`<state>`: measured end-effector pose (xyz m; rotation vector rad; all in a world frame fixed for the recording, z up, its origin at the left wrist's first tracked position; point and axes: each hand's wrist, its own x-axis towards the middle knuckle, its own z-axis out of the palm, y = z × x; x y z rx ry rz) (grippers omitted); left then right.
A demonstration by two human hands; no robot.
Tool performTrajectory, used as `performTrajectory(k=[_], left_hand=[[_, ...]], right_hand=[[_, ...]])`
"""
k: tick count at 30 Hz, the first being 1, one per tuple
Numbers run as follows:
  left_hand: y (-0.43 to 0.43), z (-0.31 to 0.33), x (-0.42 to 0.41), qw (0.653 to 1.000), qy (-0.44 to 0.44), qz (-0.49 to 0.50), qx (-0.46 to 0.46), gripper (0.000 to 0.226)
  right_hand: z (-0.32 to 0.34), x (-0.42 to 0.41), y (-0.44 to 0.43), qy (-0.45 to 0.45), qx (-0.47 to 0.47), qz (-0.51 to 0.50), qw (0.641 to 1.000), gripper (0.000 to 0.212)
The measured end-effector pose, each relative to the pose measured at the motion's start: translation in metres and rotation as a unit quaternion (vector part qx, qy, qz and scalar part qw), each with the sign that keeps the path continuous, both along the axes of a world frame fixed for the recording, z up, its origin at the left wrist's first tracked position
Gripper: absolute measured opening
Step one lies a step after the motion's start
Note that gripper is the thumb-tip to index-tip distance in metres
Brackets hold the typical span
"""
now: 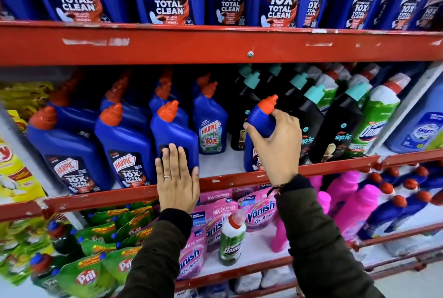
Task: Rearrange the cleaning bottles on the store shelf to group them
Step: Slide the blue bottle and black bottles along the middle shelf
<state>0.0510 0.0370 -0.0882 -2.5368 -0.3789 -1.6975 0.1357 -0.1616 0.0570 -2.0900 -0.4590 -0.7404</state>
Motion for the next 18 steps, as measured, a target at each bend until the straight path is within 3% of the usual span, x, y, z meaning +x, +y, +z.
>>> performTrajectory(k=[4,18], left_hand=[[0.000,-0.001,0.000,1.000,0.002,-0.004,-0.002,0.067],[0.000,0.002,0.000,1.000,0.003,-0.004,0.004,0.071]], right_hand=[[0.011,-0.015,0.012,-0.015,0.027,0.037,0.999,0.050],[0.000,-0.029,0.056,-0.009,-0.016,0.077,0.997,0.066]])
